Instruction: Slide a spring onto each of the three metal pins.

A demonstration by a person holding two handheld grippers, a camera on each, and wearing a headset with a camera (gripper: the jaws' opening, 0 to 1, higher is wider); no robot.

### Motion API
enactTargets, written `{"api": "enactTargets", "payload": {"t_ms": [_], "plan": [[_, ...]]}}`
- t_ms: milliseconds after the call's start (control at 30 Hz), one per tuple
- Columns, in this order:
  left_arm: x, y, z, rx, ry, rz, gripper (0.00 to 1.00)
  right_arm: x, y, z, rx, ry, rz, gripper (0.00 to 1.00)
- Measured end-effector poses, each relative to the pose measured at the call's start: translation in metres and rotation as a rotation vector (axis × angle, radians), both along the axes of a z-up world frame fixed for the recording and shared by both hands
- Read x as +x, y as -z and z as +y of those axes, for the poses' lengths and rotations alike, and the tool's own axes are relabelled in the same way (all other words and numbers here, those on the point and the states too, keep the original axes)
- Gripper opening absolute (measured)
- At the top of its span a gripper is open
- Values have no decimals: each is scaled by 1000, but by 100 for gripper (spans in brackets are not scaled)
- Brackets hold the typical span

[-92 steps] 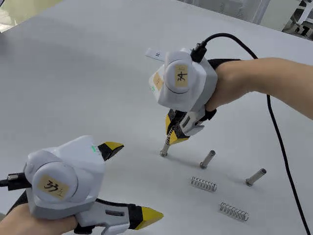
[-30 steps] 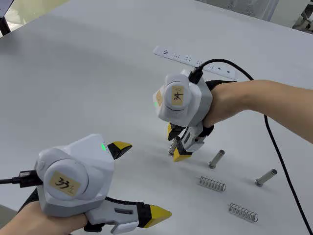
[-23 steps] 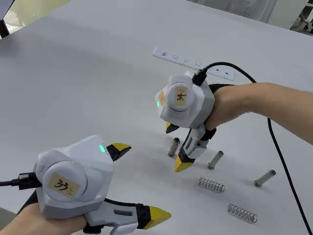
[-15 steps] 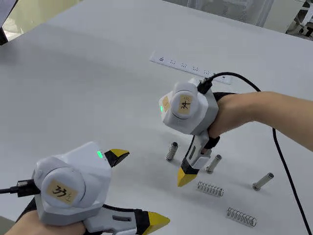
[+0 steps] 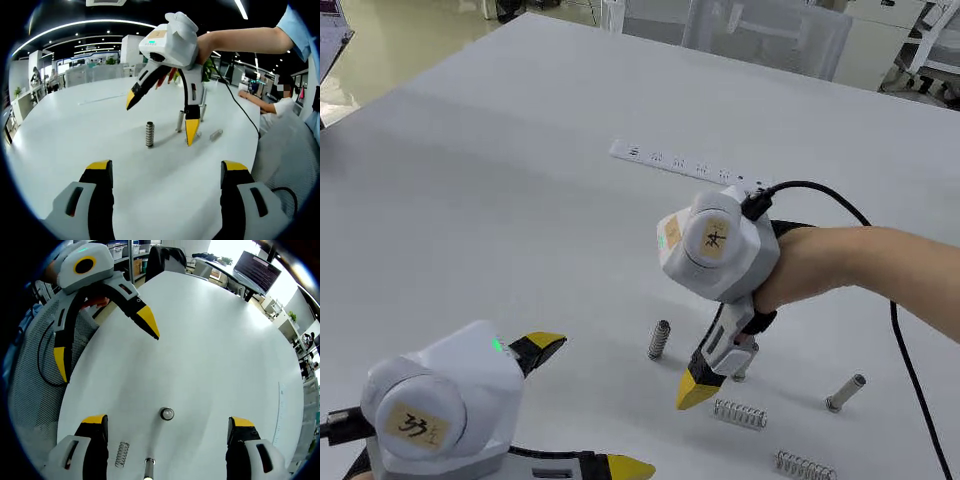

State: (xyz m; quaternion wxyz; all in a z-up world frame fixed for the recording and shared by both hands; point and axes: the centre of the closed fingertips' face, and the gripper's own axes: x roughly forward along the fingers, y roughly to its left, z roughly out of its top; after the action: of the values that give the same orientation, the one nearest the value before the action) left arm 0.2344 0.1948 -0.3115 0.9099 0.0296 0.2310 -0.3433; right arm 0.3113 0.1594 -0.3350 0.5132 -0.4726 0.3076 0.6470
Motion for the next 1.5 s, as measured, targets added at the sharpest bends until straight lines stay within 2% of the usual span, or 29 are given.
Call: {"api": "enactTargets", "payload": {"t_ms": [133, 267, 367, 667, 900, 1233, 1500], "plan": [[0, -2, -2, 6, 16, 1, 87, 0, -5, -9, 38, 41, 5, 99], [2, -6, -4, 11, 34, -21, 86, -3, -9, -23, 69, 85, 16, 99], [4, -7, -5, 13, 42, -24, 86, -4, -11, -33, 89, 109, 17, 99], [6, -5, -13, 28, 80, -22, 86, -9, -16, -68, 161, 236, 12, 99], [10, -6, -17, 19, 94, -16, 85, -17, -21, -94, 236, 349, 18, 99], [11, -5, -22, 25, 127, -6, 85, -29, -21, -141, 284, 489, 6, 99], [14, -5, -23, 27, 135, -4, 85, -41, -22, -172, 310, 569, 11, 99]]}}
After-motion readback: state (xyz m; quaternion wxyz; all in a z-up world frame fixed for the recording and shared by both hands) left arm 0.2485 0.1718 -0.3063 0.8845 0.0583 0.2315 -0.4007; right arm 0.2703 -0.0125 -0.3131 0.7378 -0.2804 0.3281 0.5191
